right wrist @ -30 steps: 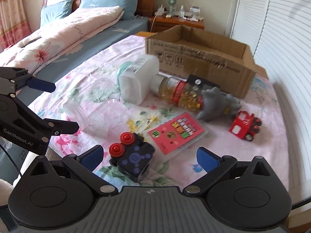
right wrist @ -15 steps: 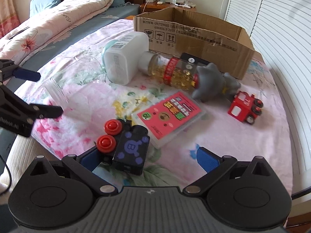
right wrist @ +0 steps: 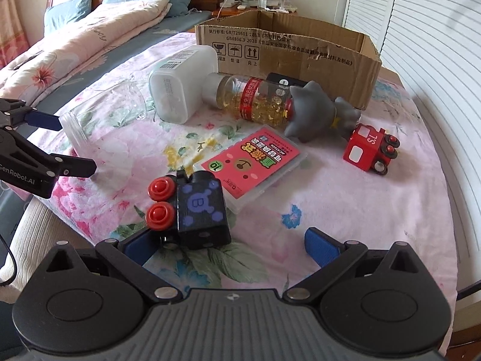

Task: Organize rigid objects
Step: 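Close the right gripper on the black block while the left gripper reaches the clear jar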

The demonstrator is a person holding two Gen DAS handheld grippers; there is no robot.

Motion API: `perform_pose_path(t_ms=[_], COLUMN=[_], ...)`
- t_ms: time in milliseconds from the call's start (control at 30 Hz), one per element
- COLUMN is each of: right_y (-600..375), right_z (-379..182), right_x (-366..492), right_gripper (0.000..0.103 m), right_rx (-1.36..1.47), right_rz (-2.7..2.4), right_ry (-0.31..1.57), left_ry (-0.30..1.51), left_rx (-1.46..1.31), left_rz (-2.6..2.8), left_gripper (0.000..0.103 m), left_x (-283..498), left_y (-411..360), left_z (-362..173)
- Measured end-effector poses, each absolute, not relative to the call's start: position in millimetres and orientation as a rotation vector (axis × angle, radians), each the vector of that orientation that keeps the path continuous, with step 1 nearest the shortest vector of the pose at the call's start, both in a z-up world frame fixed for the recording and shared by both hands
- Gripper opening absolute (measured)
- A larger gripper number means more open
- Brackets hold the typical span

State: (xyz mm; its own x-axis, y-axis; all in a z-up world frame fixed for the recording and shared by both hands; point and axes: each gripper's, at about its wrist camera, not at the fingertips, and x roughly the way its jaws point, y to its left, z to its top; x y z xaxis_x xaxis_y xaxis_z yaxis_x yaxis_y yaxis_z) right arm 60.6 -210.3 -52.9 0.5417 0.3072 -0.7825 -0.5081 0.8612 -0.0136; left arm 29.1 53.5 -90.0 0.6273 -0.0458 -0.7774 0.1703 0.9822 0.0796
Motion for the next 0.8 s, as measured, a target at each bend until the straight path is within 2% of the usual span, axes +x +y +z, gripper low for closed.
perform_pose_path(t_ms=[533,800], right_y=[-214.3,-216.2], right_z=[-54.8,-55.1], right_x=[52.7,49.7], right_gripper=[0.103,0.103], right_rx=[-0.238,-0.241], right_rz=[0.487,0.493], right_ry=[0.824,0.823], left_ry=[0.848,0.833], left_rx=[0.157,-0.022], left_rz=[-0.019,-0.030], left_gripper=[0.102,0.099], left_x=[23.8,35.5], left_y=[85.4,96.3], left_z=[-82.1,-74.8])
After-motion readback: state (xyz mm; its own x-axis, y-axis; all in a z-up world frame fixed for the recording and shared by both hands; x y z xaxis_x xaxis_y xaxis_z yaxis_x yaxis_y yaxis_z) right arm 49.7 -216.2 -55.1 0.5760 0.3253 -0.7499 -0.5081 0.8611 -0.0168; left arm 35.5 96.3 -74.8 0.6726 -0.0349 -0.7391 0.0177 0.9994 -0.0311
